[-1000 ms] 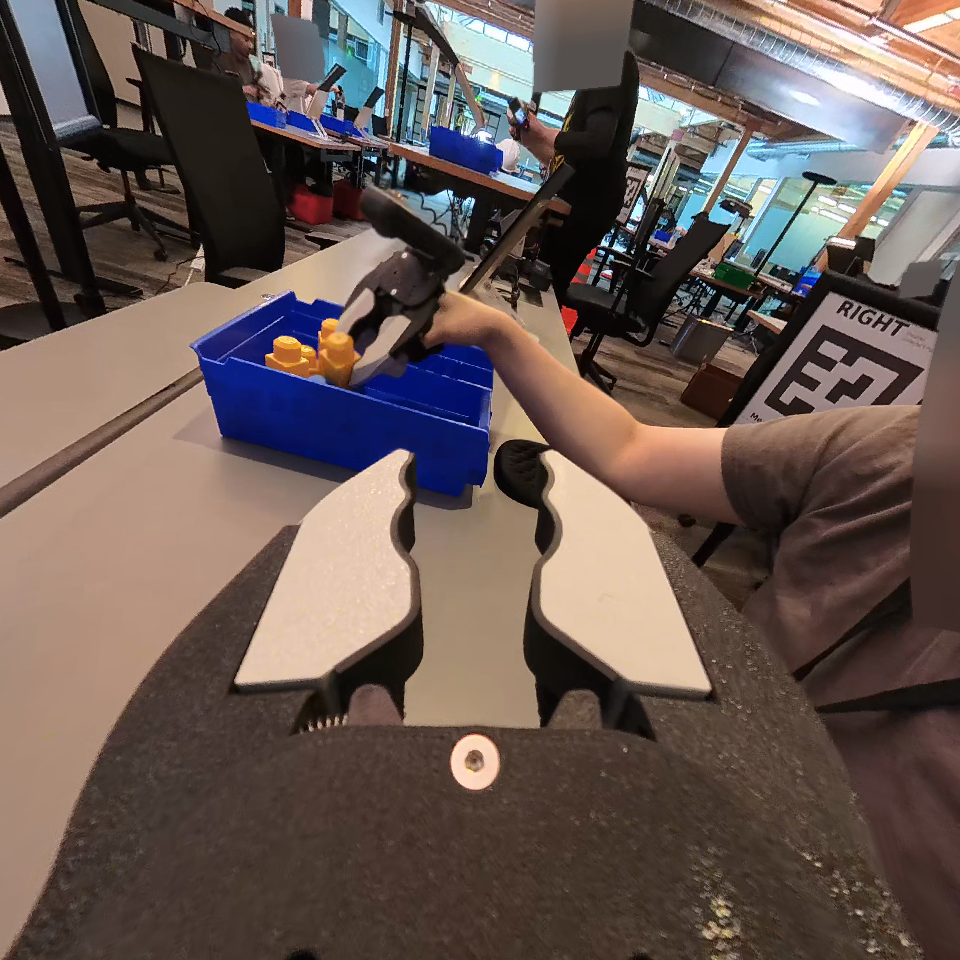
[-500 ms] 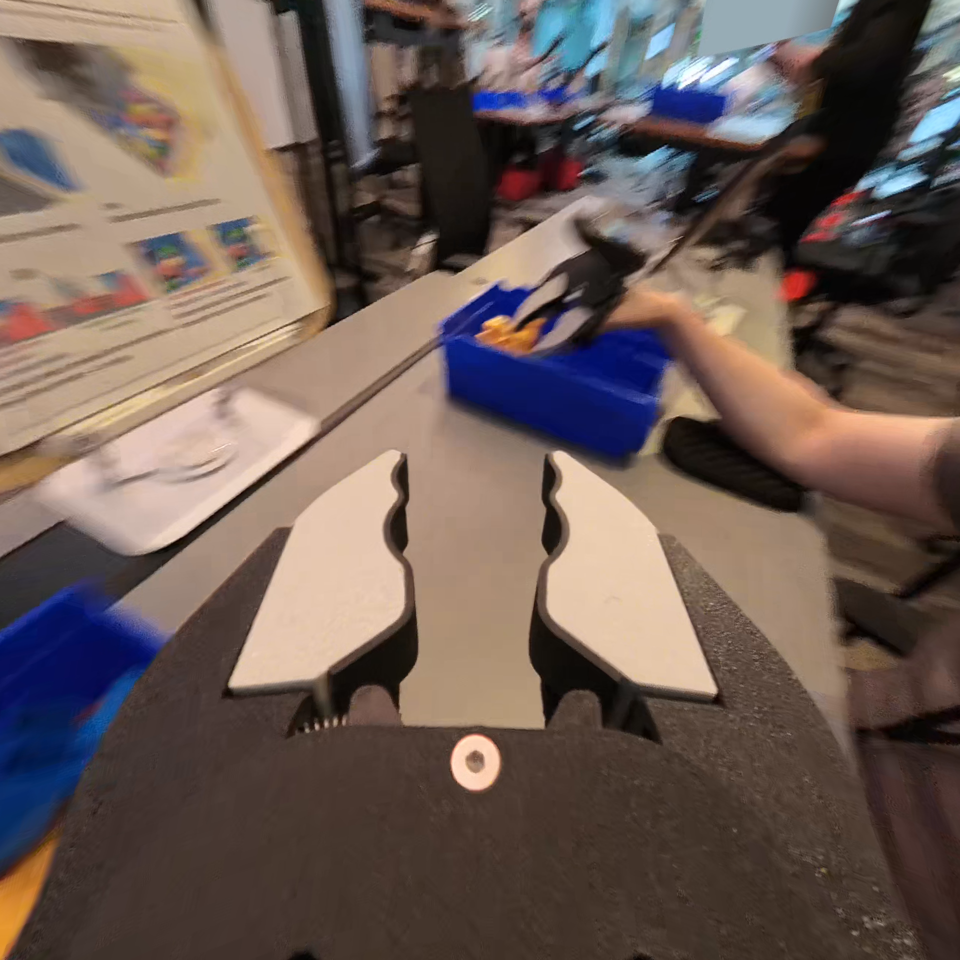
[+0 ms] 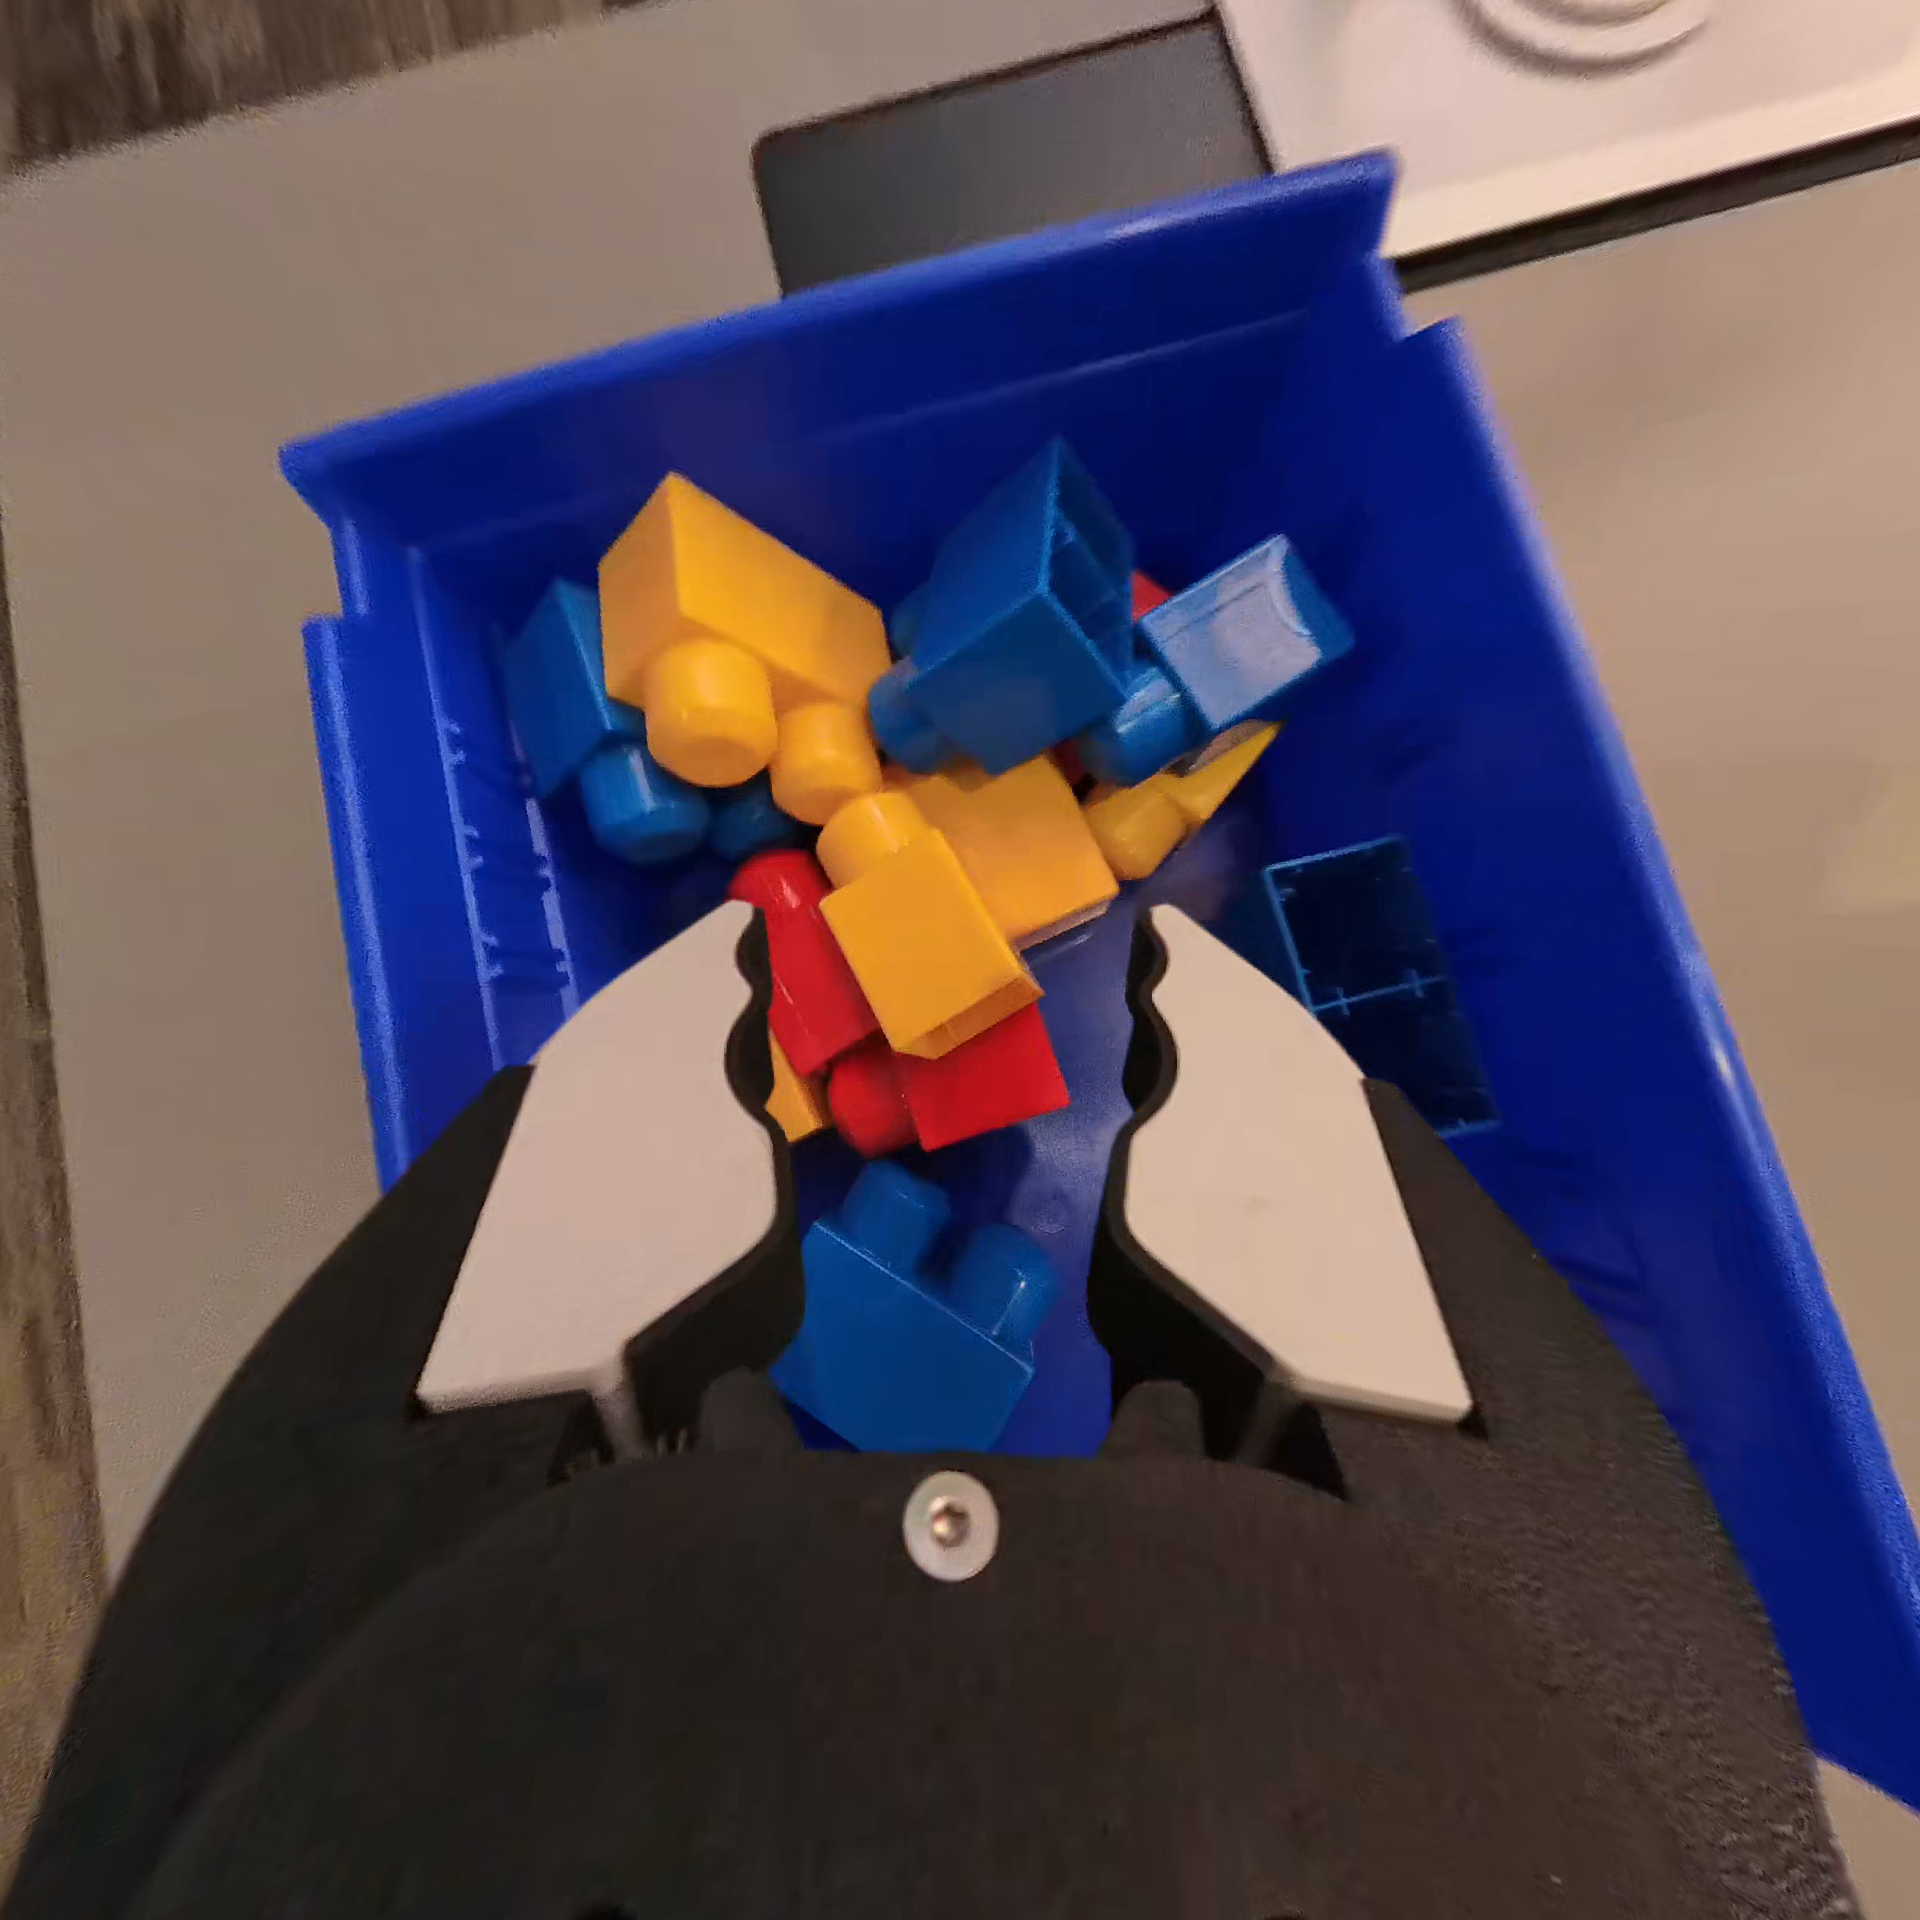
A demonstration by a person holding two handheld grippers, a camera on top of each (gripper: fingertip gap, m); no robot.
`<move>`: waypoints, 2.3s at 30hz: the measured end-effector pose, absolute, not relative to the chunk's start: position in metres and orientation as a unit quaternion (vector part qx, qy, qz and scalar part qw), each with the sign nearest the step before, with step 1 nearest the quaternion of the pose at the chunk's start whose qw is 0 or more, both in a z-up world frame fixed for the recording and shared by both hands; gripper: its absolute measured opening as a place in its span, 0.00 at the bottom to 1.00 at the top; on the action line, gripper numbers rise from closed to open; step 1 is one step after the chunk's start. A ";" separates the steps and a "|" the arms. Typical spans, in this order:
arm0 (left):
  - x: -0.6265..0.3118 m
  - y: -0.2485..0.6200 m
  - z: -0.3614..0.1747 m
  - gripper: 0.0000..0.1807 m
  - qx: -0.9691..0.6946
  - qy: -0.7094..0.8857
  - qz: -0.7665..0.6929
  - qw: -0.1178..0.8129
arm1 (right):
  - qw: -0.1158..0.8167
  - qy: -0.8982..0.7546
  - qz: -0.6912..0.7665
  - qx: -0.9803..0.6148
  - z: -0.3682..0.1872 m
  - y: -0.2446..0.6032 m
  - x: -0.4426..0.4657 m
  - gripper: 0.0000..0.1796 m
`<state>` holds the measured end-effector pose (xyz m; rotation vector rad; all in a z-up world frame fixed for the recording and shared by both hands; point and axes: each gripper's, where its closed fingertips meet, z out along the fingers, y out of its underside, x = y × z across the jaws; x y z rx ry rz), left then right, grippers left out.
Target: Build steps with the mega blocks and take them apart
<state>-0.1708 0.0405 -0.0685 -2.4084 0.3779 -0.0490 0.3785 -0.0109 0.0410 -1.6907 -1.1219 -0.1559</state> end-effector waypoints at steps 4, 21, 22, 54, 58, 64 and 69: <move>-0.174 0.045 -0.075 0.38 -0.935 0.104 -0.002 0.340 | 0.503 -0.494 -0.073 -0.705 0.031 -0.013 0.365 0.27; -0.170 0.041 -0.056 0.23 -0.932 0.078 0.028 0.354 | 0.470 -0.492 -0.113 -0.724 0.020 -0.008 0.382 0.27; -0.154 0.036 -0.038 0.23 -0.923 0.089 -0.002 0.375 | 0.469 -0.492 -0.115 -0.725 0.020 -0.007 0.383 0.27; 0.178 -0.057 -0.152 0.21 -0.925 0.250 -0.064 0.279 | 0.441 -0.494 -0.081 -0.745 0.012 -0.017 0.398 0.27; 0.198 -0.069 -0.157 0.37 -0.933 0.225 -0.111 0.260 | 0.442 -0.500 -0.072 -0.742 0.012 -0.020 0.393 0.27; 0.236 -0.088 -0.155 0.39 -0.924 0.254 -0.149 0.245 | 0.437 -0.498 -0.072 -0.745 0.012 -0.022 0.395 0.27; 0.232 -0.088 -0.139 0.39 -0.914 0.262 -0.157 0.266 | 0.434 -0.497 -0.077 -0.747 0.012 -0.022 0.396 0.27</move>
